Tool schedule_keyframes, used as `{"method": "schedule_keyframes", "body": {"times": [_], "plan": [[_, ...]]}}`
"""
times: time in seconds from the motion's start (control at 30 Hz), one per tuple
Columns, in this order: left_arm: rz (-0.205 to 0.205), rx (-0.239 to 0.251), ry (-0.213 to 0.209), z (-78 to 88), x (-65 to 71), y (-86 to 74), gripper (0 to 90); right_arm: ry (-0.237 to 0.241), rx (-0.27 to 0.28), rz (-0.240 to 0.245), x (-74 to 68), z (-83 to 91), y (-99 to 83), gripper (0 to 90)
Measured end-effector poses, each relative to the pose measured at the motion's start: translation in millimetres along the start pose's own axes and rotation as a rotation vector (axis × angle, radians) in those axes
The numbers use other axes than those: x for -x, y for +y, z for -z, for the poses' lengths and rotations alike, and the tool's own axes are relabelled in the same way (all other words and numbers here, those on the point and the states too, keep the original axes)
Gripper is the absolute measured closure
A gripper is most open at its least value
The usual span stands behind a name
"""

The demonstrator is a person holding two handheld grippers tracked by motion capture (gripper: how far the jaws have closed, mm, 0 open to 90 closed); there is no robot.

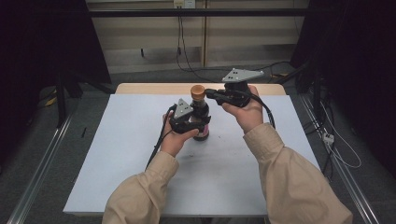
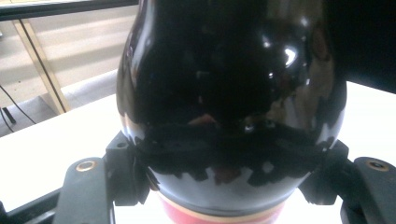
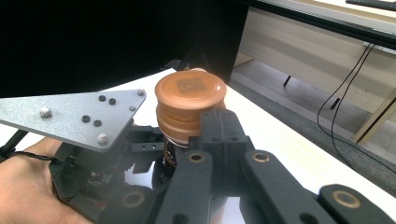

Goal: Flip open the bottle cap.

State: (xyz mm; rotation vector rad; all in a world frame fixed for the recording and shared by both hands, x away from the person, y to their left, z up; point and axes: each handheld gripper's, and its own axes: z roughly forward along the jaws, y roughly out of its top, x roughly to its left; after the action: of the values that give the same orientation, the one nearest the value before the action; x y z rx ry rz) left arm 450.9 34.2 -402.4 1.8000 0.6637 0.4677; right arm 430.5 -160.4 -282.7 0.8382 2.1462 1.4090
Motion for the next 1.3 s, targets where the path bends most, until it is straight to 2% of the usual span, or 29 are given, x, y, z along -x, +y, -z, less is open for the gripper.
{"method": "schedule_keyframes", "body": {"times": [0.23,0.27,0.3,0.33,0.37,0.4,0.43,0.47,0.53,0.6,0.7,0.9,1.03,1.3], "plan": [[-0.006,-0.01,0.003,0.3,0.3,0.4,30.8,0.007,0.004,-0.008,0.0,0.1,0.1,90.0],[-0.015,-0.011,0.017,-0.2,1.3,0.4,30.8,0.009,0.028,-0.016,-0.3,0.9,0.0,90.0],[-0.026,-0.015,-0.003,-2.1,3.6,1.3,30.8,0.036,0.128,-0.076,0.9,5.8,4.0,90.0],[-0.066,-0.024,-0.003,-5.3,9.9,3.9,30.9,0.056,0.209,-0.095,0.0,12.9,14.4,90.0],[-0.106,-0.035,0.01,-8.8,17.4,7.0,30.9,0.035,0.205,-0.036,-6.0,17.2,28.6,90.0],[-0.129,-0.047,0.014,-12.0,24.1,9.8,30.8,-0.003,0.162,0.043,-13.5,18.2,41.6,90.0],[-0.146,-0.057,0.017,-14.4,28.0,12.0,30.8,-0.005,0.139,0.068,-18.3,19.1,51.3,90.0],[-0.14,-0.061,0.024,-15.5,28.6,12.8,30.8,-0.011,0.135,0.068,-20.6,21.8,57.5,90.0],[-0.109,-0.066,0.028,-14.0,22.6,12.5,30.7,-0.03,0.145,0.07,-18.5,30.5,58.9,90.0],[-0.077,-0.072,0.022,-10.1,16.0,11.7,30.7,-0.051,0.134,0.055,-12.4,35.4,48.1,90.0],[-0.033,-0.062,0.017,-6.7,9.3,8.6,30.6,-0.048,0.114,0.012,-2.5,34.9,25.0,90.0],[-0.037,-0.05,0.006,-7.3,8.5,7.4,30.5,-0.054,0.094,-0.03,9.9,31.8,0.6,90.0],[-0.042,-0.046,0.004,-7.9,8.7,7.0,30.4,-0.051,0.087,-0.035,11.9,29.6,-3.7,90.0],[-0.007,-0.031,0.003,-6.7,6.0,5.1,30.4,-0.03,0.063,-0.024,7.7,19.3,-7.8,90.0]]}}
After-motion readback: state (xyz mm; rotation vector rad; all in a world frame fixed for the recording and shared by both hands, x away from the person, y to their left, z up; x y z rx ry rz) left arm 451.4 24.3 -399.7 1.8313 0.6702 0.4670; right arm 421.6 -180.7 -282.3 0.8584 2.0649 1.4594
